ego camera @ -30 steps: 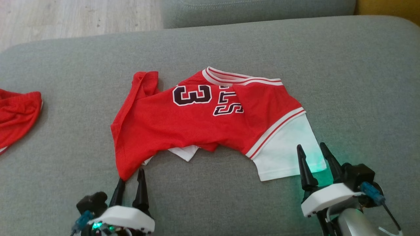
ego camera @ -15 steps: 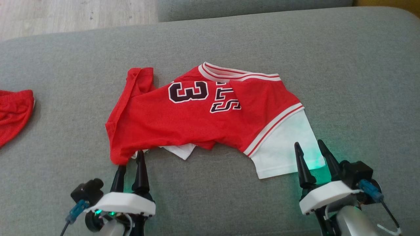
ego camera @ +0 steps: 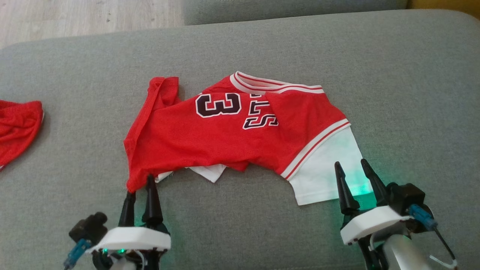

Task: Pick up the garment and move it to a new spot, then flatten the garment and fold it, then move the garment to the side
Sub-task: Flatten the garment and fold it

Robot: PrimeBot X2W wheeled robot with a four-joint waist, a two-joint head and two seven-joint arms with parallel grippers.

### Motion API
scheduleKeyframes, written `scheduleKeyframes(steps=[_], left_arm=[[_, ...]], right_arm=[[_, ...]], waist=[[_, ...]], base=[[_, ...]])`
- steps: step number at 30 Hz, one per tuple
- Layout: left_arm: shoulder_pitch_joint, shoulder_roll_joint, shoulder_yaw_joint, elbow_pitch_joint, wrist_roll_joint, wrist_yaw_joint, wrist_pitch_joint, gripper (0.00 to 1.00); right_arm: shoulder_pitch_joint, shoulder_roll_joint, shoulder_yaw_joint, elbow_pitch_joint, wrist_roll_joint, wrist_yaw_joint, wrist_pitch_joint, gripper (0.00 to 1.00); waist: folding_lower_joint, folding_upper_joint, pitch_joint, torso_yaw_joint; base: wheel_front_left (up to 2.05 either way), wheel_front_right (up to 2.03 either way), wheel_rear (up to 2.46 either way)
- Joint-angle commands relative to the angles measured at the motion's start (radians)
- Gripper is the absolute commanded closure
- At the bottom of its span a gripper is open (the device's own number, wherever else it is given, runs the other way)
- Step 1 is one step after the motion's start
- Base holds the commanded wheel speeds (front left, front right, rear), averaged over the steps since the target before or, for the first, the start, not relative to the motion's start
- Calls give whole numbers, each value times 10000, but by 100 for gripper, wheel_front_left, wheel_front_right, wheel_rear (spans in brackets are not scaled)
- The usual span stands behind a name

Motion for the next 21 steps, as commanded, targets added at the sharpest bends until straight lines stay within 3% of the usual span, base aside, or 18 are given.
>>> scheduleKeyframes(steps=[1, 14, 21], left_arm=[[-228, 46, 365, -428, -108, 16, -51, 0], [-491, -13, 567, -284, -1525, 16, -51, 0], [-559, -16, 50, -260, -2334, 16, -51, 0]], right_arm=[[-254, -59, 268, -235, 41, 73, -67, 0], [-325, -139, 407, -152, 114, 73, -67, 0], [-286, -160, 428, -111, 166, 73, -67, 0]], waist=[[0, 0, 0, 13], [0, 0, 62, -175], [0, 0, 77, -181]], base=[[0, 0, 0], [0, 0, 0], [0, 0, 0]])
